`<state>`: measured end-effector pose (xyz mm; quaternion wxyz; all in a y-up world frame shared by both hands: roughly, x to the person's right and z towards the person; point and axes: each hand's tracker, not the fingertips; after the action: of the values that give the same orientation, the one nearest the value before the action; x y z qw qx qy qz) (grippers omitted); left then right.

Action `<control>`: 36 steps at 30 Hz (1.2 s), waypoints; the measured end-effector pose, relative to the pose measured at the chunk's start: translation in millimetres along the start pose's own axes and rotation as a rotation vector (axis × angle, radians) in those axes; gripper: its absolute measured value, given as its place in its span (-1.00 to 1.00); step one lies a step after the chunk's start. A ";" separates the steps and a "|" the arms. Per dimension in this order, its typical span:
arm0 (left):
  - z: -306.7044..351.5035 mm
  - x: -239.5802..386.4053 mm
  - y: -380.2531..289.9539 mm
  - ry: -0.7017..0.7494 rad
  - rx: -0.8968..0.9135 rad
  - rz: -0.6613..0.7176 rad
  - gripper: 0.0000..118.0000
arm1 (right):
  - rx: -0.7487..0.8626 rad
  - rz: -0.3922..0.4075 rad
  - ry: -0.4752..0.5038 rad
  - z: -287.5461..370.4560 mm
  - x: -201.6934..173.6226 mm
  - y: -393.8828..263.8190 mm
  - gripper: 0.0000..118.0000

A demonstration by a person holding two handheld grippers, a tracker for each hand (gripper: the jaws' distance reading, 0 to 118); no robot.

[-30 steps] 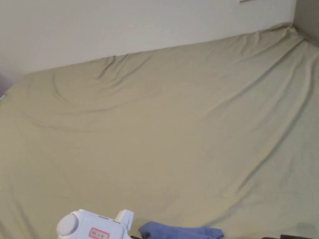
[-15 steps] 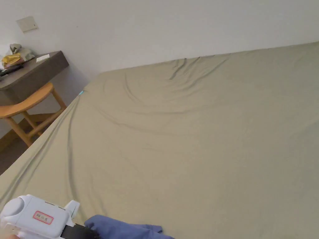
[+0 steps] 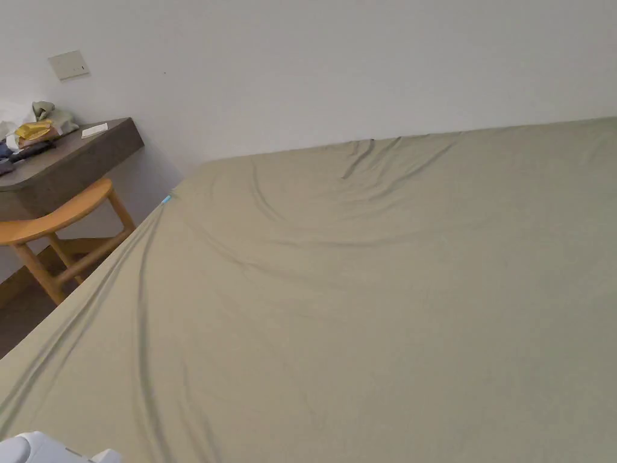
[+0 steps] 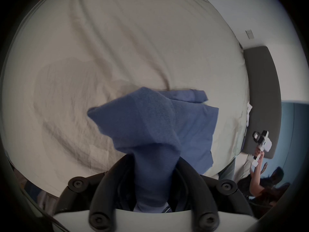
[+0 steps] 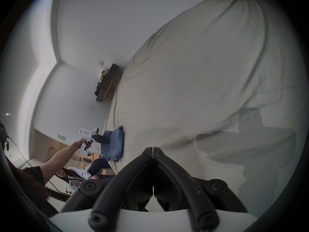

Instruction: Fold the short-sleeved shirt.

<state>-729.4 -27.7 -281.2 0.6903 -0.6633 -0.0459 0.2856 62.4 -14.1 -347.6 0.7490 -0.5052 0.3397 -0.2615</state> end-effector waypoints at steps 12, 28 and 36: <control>28.3 58.9 -62.7 0.610 0.384 0.148 0.87 | 0.208 0.093 -0.146 43.9 -20.8 35.8 -1.00; 72.4 496.0 -190.2 0.456 1.627 -0.433 -0.24 | 0.938 0.619 -0.695 178.1 -204.3 41.1 -0.99; 49.7 554.0 -205.1 0.390 1.491 -0.463 -1.00 | 0.979 0.645 -0.707 196.5 -217.2 30.7 -0.99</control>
<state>-221.7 277.4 -257.0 0.9886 -0.0394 0.1418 -0.0305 78.4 270.2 -272.3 0.9975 -0.0368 0.0505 0.0318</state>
